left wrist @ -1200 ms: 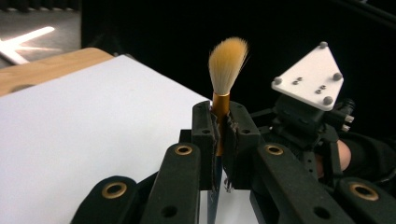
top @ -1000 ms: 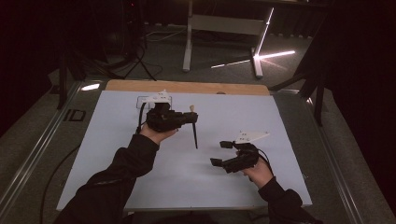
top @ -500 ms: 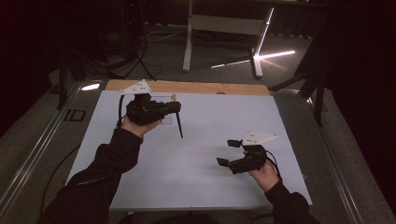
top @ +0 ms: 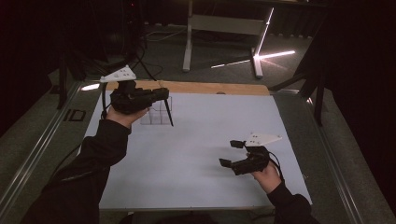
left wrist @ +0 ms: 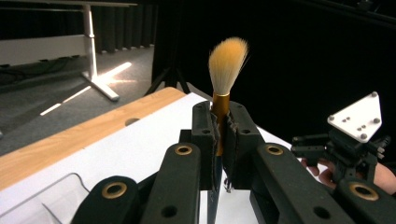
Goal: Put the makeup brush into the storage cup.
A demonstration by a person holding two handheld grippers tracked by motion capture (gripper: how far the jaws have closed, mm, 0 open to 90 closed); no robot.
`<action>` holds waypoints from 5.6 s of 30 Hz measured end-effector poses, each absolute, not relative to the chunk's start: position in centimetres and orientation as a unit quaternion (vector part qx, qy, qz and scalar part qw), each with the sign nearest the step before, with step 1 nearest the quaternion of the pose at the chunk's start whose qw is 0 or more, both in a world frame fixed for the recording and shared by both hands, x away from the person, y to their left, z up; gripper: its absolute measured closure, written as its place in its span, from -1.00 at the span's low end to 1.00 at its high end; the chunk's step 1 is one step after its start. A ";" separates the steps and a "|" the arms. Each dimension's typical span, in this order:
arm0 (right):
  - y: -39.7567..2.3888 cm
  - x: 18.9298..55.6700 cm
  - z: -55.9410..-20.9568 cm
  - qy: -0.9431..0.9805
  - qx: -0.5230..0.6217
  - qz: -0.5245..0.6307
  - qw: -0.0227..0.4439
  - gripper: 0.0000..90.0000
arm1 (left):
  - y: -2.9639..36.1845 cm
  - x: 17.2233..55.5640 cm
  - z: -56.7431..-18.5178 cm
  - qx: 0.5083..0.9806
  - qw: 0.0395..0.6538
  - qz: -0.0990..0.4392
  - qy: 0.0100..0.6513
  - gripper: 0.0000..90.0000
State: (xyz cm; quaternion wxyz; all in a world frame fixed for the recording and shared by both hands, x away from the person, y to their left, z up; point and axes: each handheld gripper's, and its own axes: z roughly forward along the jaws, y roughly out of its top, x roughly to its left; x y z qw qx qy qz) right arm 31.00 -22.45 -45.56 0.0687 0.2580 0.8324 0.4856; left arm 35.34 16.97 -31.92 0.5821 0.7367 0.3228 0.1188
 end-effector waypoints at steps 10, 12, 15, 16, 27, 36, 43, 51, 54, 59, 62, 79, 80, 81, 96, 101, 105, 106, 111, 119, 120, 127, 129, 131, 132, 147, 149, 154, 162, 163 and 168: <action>-22.5 31.1 -45.7 0.831 0.262 0.486 0.063 -0.69 | 17.4 36.1 -29.8 0.735 0.564 0.166 0.338 0.87; -22.6 31.1 -45.7 0.829 0.263 0.489 0.060 -0.69 | 17.4 36.4 -29.7 0.734 0.560 0.176 0.343 0.87; -22.6 31.1 -45.7 0.829 0.264 0.489 0.063 -0.69 | 17.4 36.8 -29.5 0.731 0.556 0.186 0.348 0.87; -22.6 31.1 -45.7 0.829 0.264 0.489 0.063 -0.69 | 17.4 37.0 -29.4 0.731 0.556 0.186 0.348 0.87; -22.6 31.1 -45.7 0.828 0.265 0.490 0.058 -0.69 | 17.1 38.2 -29.2 0.724 0.534 0.230 0.371 0.87; -22.8 31.2 -45.7 0.826 0.268 0.493 0.056 -0.69 | 17.1 39.5 -29.2 0.713 0.535 0.244 0.383 0.87; -22.8 31.1 -45.8 0.826 0.268 0.493 0.055 -0.69 | 17.5 41.7 -30.2 0.699 0.525 0.255 0.413 0.87; -22.9 31.2 -46.0 0.827 0.271 0.490 0.054 -0.69 | 17.8 42.8 -32.1 0.697 0.509 0.272 0.426 0.87; -22.8 31.2 -46.1 0.827 0.271 0.489 0.053 -0.69 | 17.9 43.1 -32.6 0.696 0.508 0.275 0.426 0.87; -22.9 31.2 -46.1 0.828 0.271 0.489 0.052 -0.69 | 18.1 43.7 -33.7 0.690 0.502 0.285 0.437 0.87; -22.8 31.2 -46.3 0.828 0.271 0.488 0.050 -0.69 | 17.9 44.2 -34.6 0.695 0.490 0.289 0.441 0.87; -22.9 31.3 -46.6 0.830 0.273 0.484 0.048 -0.69 | 17.9 45.4 -38.2 0.695 0.475 0.286 0.458 0.87; -22.9 31.3 -46.6 0.830 0.273 0.484 0.048 -0.69 | 18.0 45.4 -38.4 0.696 0.474 0.285 0.458 0.87; -22.9 31.3 -46.6 0.830 0.273 0.484 0.048 -0.69 | 18.0 45.4 -38.6 0.696 0.471 0.288 0.460 0.87; -22.8 31.3 -46.7 0.831 0.273 0.482 0.050 -0.69 | 18.1 45.5 -40.5 0.694 0.467 0.272 0.475 0.87; -22.9 31.2 -46.6 0.829 0.273 0.485 0.052 -0.69 | 17.9 45.4 -41.2 0.695 0.463 0.267 0.481 0.87; -22.9 31.1 -46.5 0.830 0.272 0.484 0.055 -0.69 | 17.8 45.3 -41.6 0.692 0.463 0.264 0.487 0.86; -22.9 31.1 -46.5 0.830 0.272 0.484 0.055 -0.69 | 17.8 45.3 -41.7 0.693 0.461 0.262 0.489 0.87; -22.9 31.1 -46.5 0.829 0.273 0.485 0.054 -0.69 | 17.8 45.3 -42.6 0.689 0.463 0.254 0.496 0.86; -23.0 31.1 -46.6 0.830 0.274 0.482 0.055 -0.69 | 17.9 45.5 -43.8 0.686 0.450 0.249 0.515 0.86; -23.0 31.2 -46.6 0.831 0.274 0.482 0.056 -0.69 | 17.9 45.5 -43.8 0.687 0.450 0.245 0.515 0.86; -23.0 31.2 -46.6 0.830 0.274 0.482 0.055 -0.69 | 17.6 45.6 -44.2 0.689 0.443 0.238 0.522 0.85; -23.0 31.1 -46.6 0.830 0.275 0.482 0.054 -0.69 | 17.5 45.6 -44.3 0.692 0.439 0.241 0.520 0.84; -23.0 31.2 -46.5 0.830 0.274 0.483 0.055 -0.69 | 17.5 45.7 -44.1 0.686 0.433 0.242 0.532 0.71; -23.1 31.2 -46.5 0.830 0.275 0.483 0.055 -0.69 | 17.5 45.8 -44.0 0.686 0.435 0.236 0.533 0.64; -23.2 31.2 -46.4 0.828 0.277 0.484 0.056 -0.69 | 17.5 45.0 -41.5 0.676 0.430 0.242 0.547 -0.23; -23.2 31.2 -46.4 0.827 0.278 0.485 0.056 -0.69 | 17.5 44.7 -41.1 0.677 0.430 0.242 0.546 -0.34; -23.2 31.3 -46.4 0.827 0.280 0.485 0.058 -0.69 | 17.7 44.1 -39.9 0.671 0.437 0.236 0.551 -0.64; -23.3 31.4 -46.4 0.826 0.282 0.484 0.059 -0.69 | 18.0 43.0 -38.6 0.686 0.471 0.206 0.515 -0.98; -23.3 31.4 -46.4 0.826 0.282 0.484 0.060 -0.69 | 17.8 42.8 -38.5 0.691 0.467 0.210 0.510 -1.00; -23.3 31.4 -46.4 0.825 0.283 0.485 0.060 -0.69 | 17.0 42.1 -38.4 0.712 0.440 0.223 0.500 -1.00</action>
